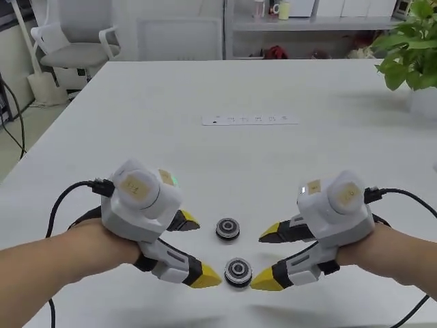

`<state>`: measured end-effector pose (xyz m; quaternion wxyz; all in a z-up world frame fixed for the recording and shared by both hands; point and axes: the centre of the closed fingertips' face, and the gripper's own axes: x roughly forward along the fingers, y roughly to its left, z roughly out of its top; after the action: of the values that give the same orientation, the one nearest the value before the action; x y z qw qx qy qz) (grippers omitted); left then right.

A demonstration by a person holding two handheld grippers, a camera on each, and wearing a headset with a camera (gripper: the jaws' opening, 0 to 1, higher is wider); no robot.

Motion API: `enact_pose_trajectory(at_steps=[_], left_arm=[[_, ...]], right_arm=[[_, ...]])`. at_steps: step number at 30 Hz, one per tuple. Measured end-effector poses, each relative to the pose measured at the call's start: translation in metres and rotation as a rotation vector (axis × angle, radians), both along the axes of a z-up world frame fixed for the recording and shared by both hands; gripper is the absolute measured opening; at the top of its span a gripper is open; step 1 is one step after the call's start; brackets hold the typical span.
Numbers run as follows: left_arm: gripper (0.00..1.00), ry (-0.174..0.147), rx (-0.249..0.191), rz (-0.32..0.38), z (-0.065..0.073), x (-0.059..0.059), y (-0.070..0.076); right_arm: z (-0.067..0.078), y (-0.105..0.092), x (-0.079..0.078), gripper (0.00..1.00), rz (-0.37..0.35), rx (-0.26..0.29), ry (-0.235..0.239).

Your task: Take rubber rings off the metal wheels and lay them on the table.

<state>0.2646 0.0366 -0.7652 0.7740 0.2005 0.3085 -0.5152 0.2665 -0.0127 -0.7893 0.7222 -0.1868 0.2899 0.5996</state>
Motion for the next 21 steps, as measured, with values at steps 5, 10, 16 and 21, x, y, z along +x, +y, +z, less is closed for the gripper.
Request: enact_pose_trajectory(at_steps=[5,10,16,21], left_arm=[[0.61,0.013,0.002,-0.011,-0.005,-0.001,-0.006],[0.57,0.032,0.0,-0.021,-0.01,-0.002,-0.013],[0.53,0.051,-0.004,-0.028,-0.015,-0.003,-0.022],[0.45,0.059,-0.017,-0.042,-0.017,-0.005,-0.03]], right_arm=[[-0.002,0.003,-0.002,0.48,0.015,-0.004,0.005],[-0.005,0.004,-0.004,0.46,0.031,-0.011,0.008],[-0.007,0.006,-0.005,0.45,0.036,-0.013,0.014],[-0.009,0.005,-0.007,0.45,0.033,-0.013,0.021]])
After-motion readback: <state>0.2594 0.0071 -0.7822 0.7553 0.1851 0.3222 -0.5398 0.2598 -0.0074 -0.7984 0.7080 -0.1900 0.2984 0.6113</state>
